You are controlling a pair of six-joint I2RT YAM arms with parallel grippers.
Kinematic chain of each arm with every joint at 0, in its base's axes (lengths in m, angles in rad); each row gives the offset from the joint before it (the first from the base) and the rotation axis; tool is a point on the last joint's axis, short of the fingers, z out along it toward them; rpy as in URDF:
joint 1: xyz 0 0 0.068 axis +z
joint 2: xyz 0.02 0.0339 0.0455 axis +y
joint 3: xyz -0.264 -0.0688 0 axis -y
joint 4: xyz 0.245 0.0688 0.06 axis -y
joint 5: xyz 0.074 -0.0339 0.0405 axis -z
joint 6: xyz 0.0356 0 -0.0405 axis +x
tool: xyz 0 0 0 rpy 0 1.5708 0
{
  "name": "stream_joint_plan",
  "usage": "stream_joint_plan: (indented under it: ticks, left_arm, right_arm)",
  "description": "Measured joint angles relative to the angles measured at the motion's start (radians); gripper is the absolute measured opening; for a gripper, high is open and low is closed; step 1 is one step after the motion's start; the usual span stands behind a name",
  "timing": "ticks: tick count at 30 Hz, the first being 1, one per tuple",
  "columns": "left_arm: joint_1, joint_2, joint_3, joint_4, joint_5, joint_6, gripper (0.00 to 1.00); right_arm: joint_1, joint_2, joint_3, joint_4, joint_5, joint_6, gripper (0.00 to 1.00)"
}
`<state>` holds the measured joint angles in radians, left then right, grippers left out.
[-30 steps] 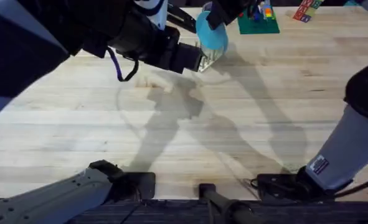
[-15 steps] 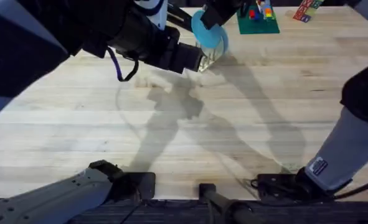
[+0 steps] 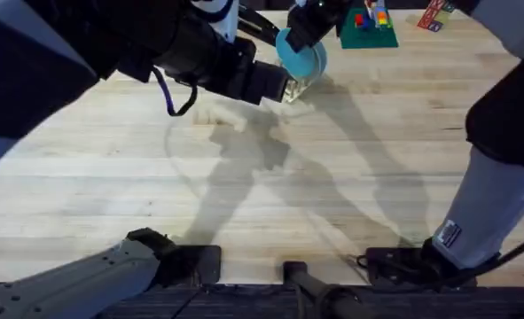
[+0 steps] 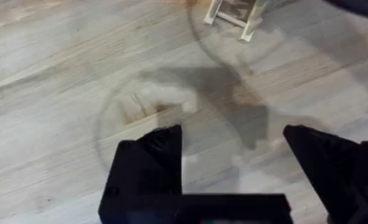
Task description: Pick up the plates from the table one by one and place each into a slot on the dish rack.
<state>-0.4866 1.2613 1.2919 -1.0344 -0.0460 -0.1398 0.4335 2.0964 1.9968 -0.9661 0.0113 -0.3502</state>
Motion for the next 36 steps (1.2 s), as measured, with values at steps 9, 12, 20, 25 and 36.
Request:
stream_joint_plan:
  ticks: [9, 12, 20, 25, 36]
  left_arm:
    - [0.000, 0.000, 0.000, 0.000, -0.013, 0.000, 0.995]
    - [0.000, 0.000, 0.000, 0.000, -0.018, 0.000, 0.993]
    - [0.000, 0.000, 0.000, 0.000, -0.026, 0.000, 0.994]
    - [0.000, 0.000, 0.000, 0.000, -0.026, 0.000, 0.995]
    - [0.000, 0.000, 0.000, 0.000, -0.026, 0.000, 0.995]
  right_arm:
    - [0.000, 0.000, 0.000, -0.002, 0.000, 0.003, 0.029]
    - [0.000, 0.000, 0.000, -0.003, 0.000, 0.003, 0.029]
    - [0.000, 0.000, 0.000, -0.003, 0.000, 0.005, 0.084]
    - [0.000, 0.000, 0.000, -0.004, 0.001, 0.006, 0.134]
    - [0.000, 0.000, 0.000, -0.005, 0.004, 0.006, 0.158]
